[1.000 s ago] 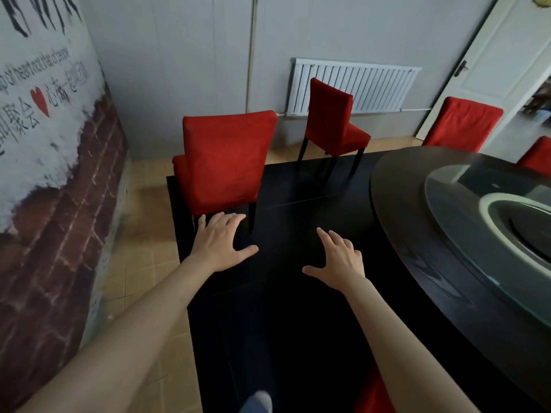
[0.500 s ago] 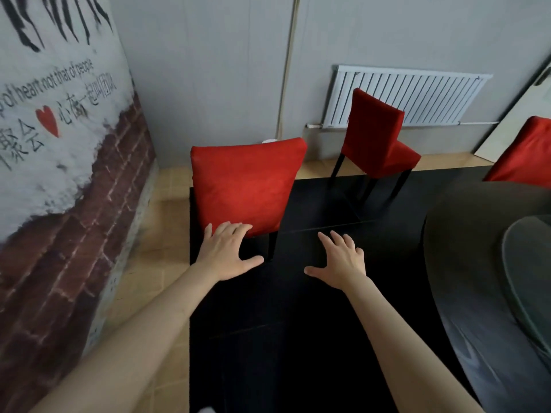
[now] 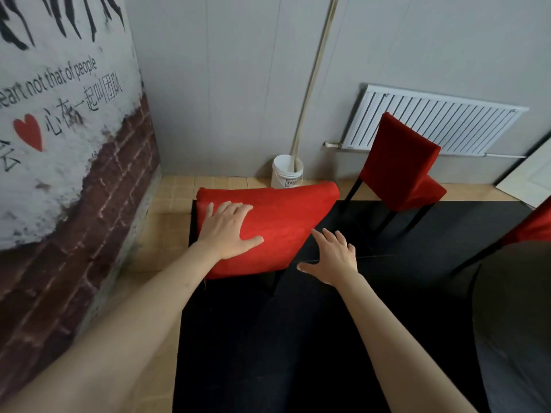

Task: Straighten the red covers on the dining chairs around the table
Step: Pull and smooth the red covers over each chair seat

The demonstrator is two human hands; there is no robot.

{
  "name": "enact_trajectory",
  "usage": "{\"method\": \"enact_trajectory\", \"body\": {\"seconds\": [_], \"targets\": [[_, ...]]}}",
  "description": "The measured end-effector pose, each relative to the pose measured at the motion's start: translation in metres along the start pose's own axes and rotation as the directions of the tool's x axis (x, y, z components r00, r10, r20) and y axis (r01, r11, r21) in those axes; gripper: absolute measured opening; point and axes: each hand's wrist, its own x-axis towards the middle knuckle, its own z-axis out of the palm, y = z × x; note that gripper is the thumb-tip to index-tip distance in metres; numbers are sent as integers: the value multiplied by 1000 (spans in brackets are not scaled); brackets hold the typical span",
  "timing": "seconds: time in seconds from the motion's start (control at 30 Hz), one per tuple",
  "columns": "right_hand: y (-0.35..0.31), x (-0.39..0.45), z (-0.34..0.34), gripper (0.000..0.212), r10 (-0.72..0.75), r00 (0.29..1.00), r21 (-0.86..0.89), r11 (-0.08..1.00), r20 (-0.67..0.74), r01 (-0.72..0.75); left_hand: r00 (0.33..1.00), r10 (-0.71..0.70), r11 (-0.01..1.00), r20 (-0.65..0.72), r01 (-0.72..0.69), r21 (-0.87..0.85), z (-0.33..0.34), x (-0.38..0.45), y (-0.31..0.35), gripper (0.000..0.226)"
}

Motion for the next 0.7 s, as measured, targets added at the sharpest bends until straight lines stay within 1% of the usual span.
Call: {"method": "enact_trajectory", "body": {"seconds": [0.2, 0.4, 0.5, 0.6, 0.7], "targets": [[-3, 81, -12, 105, -48, 999, 32, 998, 5, 48, 999, -43, 999, -10, 43, -8, 16, 64, -13, 86], [3, 167, -17, 112, -169, 985, -1, 986, 20, 169, 989, -148, 989, -16, 147, -31, 42, 110, -12, 87], [8, 207, -16, 115, -230, 973, 10, 973, 38, 230, 981, -194, 980, -20, 194, -34, 50, 130, -11, 87], [17, 240, -16, 117, -284, 953, -4, 958, 103, 286, 967, -256, 967, -11, 256, -12, 56, 147, -11, 89], [22, 258, -13, 120, -337, 925, -78, 932, 173, 354, 960, -281, 957, 11, 280, 76, 60, 153, -14, 94]]}}
